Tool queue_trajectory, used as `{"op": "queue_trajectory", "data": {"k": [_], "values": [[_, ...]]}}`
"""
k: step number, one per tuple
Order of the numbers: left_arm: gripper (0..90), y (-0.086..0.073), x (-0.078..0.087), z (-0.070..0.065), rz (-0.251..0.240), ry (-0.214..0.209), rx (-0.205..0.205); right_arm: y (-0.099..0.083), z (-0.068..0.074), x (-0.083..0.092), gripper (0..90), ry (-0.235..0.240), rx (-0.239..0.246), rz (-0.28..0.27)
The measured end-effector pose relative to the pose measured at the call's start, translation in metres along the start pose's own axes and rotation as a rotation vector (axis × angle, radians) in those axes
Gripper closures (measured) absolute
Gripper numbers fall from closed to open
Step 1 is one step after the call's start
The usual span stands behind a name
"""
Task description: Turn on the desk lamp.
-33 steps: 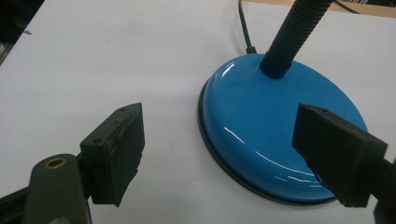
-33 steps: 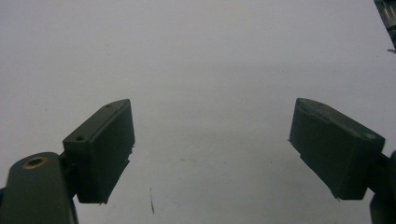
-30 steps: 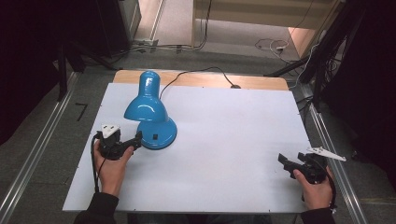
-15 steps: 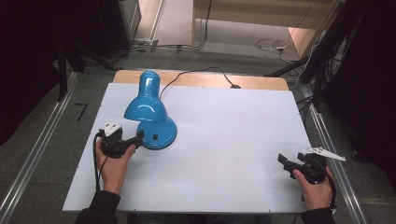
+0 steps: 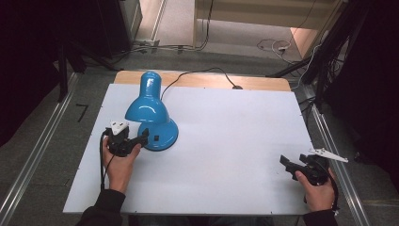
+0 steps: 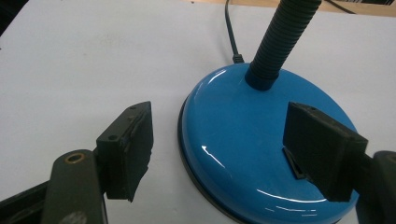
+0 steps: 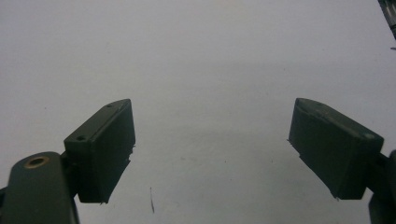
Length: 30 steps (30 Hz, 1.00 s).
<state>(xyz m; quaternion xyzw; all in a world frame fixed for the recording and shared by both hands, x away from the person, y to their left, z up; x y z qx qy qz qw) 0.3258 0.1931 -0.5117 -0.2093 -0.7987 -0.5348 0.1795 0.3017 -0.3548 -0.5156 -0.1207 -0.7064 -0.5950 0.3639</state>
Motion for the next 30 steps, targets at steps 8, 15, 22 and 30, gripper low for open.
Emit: {"op": "queue_trajectory", "data": {"k": [8, 15, 22, 30], "values": [[39.5, -0.001, 0.000, -0.007, 0.007, -0.033, -0.013, 0.000, 0.000, 0.000, 13.2, -0.002, -0.002, -0.001], [69.8, -0.004, -0.001, -0.013, 0.042, -0.102, -0.016, 0.000, 0.000, 0.000, 13.4, 0.002, -0.002, 0.000], [87.9, -0.008, -0.001, -0.019, 0.060, -0.149, -0.033, 0.000, 0.000, 0.000, 13.6, 0.002, -0.006, 0.000], [90.0, -0.015, -0.005, -0.023, 0.098, -0.177, -0.047, 0.000, -0.001, 0.001, 13.6, 0.001, -0.007, 0.001]]}}
Point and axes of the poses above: each handheld gripper's, and its own axes: x roughly backward along the jaws, y roughly out of its top, z roughly to its left, the point moved 4 cm from there along -x, roughly forward along the jaws, and after that the axes turned 15 degrees about x, right-handed, at the moved point
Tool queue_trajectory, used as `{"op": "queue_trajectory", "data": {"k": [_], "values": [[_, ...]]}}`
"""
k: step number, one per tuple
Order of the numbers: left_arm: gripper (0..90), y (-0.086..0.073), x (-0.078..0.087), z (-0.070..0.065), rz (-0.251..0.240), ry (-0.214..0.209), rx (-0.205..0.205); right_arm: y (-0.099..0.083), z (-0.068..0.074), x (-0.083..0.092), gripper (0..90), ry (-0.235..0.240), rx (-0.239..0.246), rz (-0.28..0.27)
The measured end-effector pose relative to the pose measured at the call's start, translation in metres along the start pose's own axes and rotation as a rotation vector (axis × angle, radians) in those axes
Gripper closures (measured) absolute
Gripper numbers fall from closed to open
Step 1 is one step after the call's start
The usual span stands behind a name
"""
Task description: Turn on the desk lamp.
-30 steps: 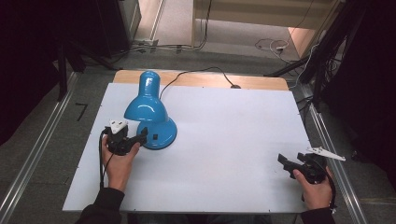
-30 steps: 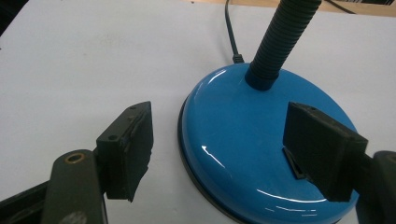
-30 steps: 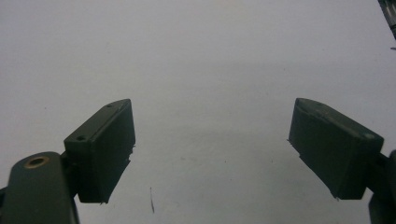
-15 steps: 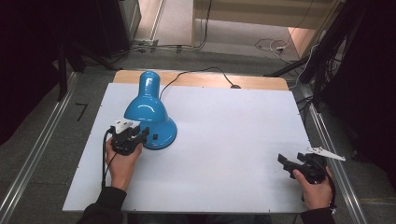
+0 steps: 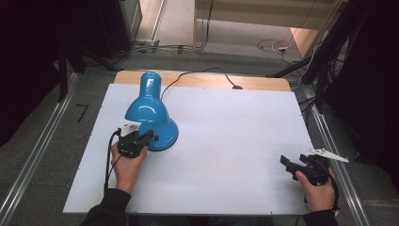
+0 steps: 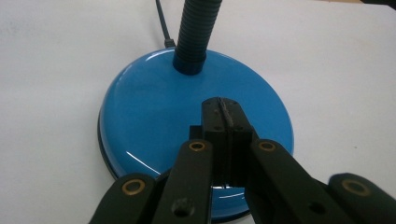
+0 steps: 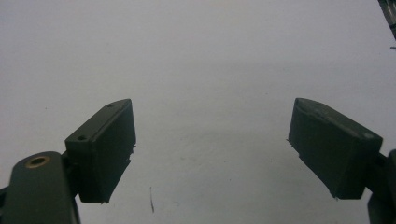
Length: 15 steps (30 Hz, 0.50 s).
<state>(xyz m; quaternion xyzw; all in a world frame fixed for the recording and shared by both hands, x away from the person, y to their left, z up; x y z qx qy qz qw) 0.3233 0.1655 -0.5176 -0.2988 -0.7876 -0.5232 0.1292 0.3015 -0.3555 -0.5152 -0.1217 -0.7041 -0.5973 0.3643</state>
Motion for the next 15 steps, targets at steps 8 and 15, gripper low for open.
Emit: {"op": "queue_trajectory", "data": {"k": [8, 15], "values": [[90.0, -0.0030, -0.0019, -0.0026, 0.009, -0.016, 0.003, 0.0000, 0.0000, 0.0001, 13.6, 0.002, -0.001, 0.000], [90.0, -0.0043, -0.0031, -0.0032, 0.019, -0.022, 0.004, 0.0001, 0.0000, 0.0002, 13.6, 0.003, -0.002, -0.001]]}}
Point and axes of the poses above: each handheld gripper's, and its own axes: x roughly backward along the jaws, y roughly out of its top, z roughly to its left, the point moved 4 cm from there along -x, roughly forward along the jaws, and after that the axes turned 15 degrees about x, right-handed, at the moved point
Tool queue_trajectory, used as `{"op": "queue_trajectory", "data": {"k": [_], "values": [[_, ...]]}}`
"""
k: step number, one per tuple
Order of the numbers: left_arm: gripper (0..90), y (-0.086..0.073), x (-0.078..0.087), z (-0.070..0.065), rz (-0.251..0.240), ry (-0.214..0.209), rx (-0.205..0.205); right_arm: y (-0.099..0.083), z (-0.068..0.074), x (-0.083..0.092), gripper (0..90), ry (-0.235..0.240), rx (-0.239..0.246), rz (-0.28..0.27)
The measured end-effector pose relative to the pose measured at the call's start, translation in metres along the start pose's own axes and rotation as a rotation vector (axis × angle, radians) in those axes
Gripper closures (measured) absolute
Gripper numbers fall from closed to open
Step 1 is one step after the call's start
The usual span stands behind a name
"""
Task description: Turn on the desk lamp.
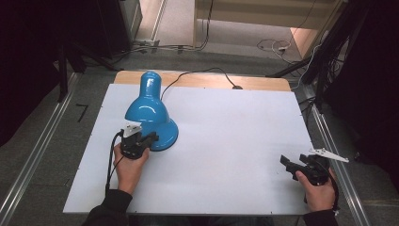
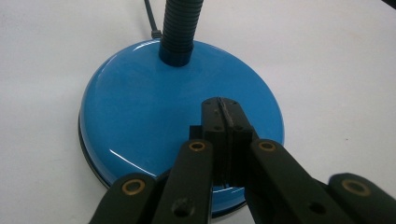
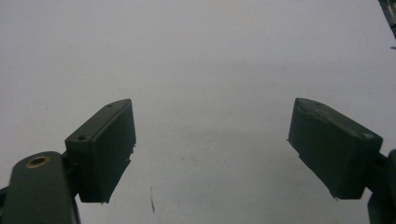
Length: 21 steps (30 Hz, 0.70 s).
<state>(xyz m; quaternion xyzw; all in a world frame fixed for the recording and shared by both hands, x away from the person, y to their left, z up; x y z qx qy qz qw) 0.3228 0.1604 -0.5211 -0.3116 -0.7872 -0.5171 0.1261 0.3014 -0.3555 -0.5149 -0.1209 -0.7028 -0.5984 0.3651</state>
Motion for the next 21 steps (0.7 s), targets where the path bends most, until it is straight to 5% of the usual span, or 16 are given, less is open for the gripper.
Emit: {"op": "queue_trajectory", "data": {"k": [21], "values": [[90.0, -0.0031, -0.0026, -0.0004, 0.009, 0.003, -0.039, 0.0001, 0.0002, 0.0004, 13.6, 0.000, 0.003, -0.001]]}}
Point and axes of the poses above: each handheld gripper's, and its own axes: x roughly backward along the jaws, y roughly out of its top, z roughly to its left, the point moved 4 cm from there along -x, roughly forward along the jaws, and after that the axes turned 15 degrees about x, right-handed, at the moved point
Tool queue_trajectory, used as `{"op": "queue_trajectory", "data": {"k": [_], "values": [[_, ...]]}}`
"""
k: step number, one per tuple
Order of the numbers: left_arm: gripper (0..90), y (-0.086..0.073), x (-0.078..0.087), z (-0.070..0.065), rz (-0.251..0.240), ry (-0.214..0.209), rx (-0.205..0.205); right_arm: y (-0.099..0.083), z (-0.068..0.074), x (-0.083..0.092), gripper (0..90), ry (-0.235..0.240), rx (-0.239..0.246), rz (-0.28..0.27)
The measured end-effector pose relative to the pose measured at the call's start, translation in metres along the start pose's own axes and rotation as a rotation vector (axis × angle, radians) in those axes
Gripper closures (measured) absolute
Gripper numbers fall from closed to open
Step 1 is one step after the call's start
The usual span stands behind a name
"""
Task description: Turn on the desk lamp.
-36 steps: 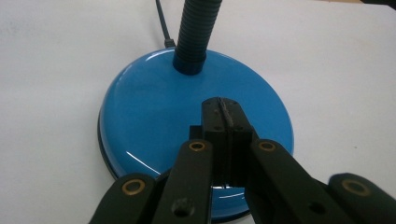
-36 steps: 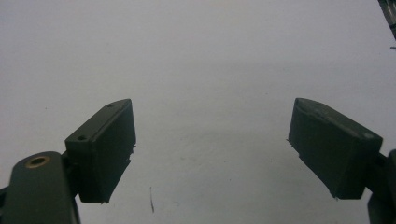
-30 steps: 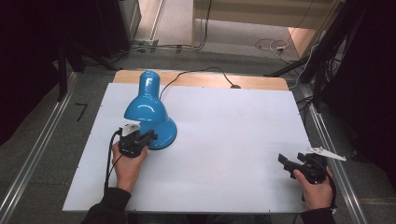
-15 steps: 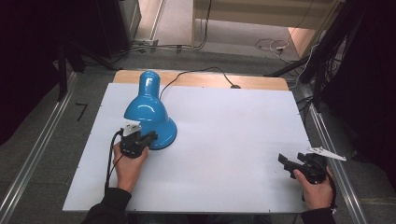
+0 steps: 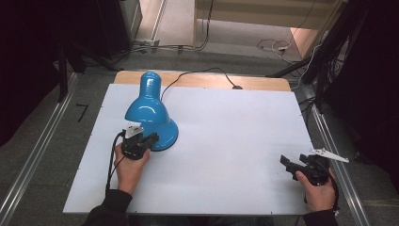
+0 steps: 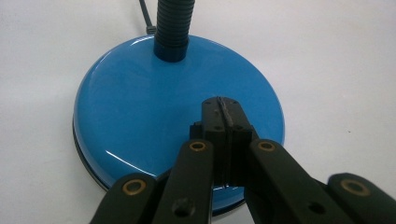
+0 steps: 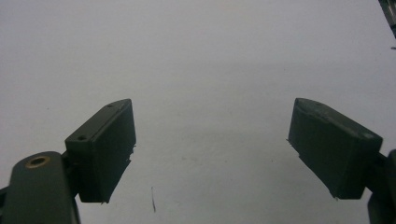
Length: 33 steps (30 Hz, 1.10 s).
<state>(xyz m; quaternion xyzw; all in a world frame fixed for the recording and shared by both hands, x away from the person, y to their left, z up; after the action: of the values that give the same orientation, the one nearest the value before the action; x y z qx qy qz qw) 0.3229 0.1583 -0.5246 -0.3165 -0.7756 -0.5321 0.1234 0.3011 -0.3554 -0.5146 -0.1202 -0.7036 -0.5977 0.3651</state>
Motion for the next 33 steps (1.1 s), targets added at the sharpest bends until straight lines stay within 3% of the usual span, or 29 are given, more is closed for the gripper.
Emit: {"op": "queue_trajectory", "data": {"k": [18, 20, 22, 33], "values": [[90.0, -0.0027, -0.0003, -0.0017, -0.013, 0.014, -0.027, -0.0001, -0.0001, 0.0004, 13.6, -0.001, 0.000, -0.001], [90.0, -0.0049, -0.0003, -0.0029, 0.005, -0.006, -0.013, -0.0002, -0.0001, 0.0004, 13.6, -0.001, 0.000, 0.000], [90.0, -0.0059, 0.0003, -0.0050, 0.001, 0.012, -0.041, -0.0001, -0.0002, 0.0005, 13.6, -0.001, -0.002, -0.001], [90.0, -0.0060, 0.0003, -0.0041, 0.000, 0.002, -0.031, -0.0003, -0.0003, 0.0007, 13.6, 0.001, -0.002, 0.000]]}}
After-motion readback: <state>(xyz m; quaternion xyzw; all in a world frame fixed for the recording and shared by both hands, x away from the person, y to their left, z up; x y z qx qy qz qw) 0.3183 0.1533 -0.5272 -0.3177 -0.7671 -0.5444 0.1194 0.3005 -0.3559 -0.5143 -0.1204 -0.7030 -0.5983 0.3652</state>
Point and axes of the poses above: each handheld gripper's, and its own axes: x roughly backward along the jaws, y roughly out of its top, z roughly to its left, the point moved 4 cm from there along -x, roughly forward along the jaws, and after that the axes turned 15 degrees about x, right-handed, at the moved point
